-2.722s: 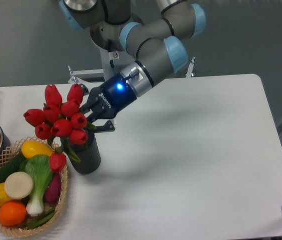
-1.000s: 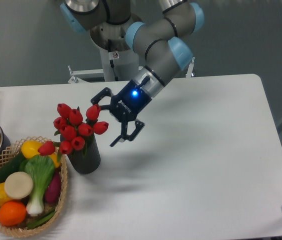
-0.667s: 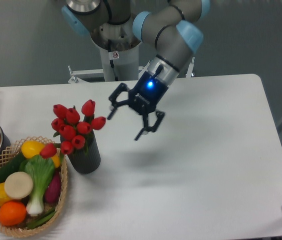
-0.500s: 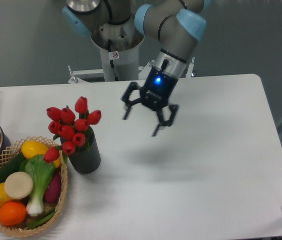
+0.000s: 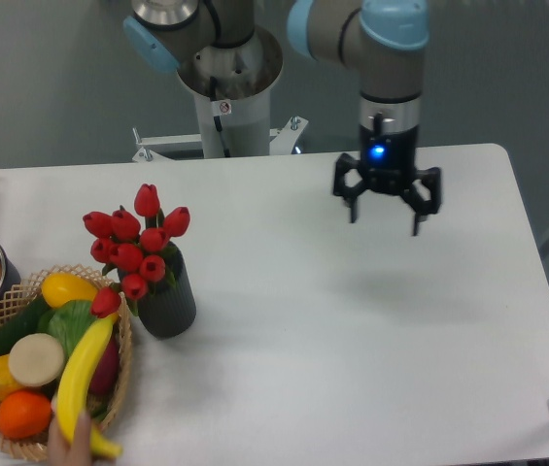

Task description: Insert the flowers into the vase

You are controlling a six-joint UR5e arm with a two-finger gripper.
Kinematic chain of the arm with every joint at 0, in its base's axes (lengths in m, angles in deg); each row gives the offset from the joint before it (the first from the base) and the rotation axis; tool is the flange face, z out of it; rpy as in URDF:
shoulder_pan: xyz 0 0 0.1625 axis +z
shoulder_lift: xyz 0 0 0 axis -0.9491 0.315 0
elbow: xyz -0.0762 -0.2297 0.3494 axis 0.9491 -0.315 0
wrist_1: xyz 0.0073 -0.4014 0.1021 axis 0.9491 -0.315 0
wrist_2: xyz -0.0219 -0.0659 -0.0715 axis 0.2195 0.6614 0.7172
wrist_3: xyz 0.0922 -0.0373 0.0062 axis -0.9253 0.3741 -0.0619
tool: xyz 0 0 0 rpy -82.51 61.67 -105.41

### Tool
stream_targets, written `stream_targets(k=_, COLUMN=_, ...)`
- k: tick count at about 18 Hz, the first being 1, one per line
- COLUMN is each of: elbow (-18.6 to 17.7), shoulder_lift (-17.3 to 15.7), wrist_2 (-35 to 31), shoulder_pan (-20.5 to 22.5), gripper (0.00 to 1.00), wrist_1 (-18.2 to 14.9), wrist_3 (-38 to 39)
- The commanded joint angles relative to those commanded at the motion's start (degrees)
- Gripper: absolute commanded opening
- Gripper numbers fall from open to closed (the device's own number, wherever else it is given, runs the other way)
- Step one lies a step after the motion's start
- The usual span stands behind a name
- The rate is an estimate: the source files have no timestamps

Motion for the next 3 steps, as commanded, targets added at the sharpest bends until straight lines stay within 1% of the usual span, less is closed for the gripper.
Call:
stream_targets(k=2, elbow=0.4, shoulder_lift=1.1, wrist_2=-0.7, shoulder_pan=1.8, gripper=1.0, wrist_1=-0.3, wrist_3=-3.9)
stream_targets(k=3, elbow=0.4, shoulder_lift=1.8, wrist_2=-1.7, shoulder_pan=2.2, gripper=1.0, wrist_1=-0.3, wrist_3=-4.4)
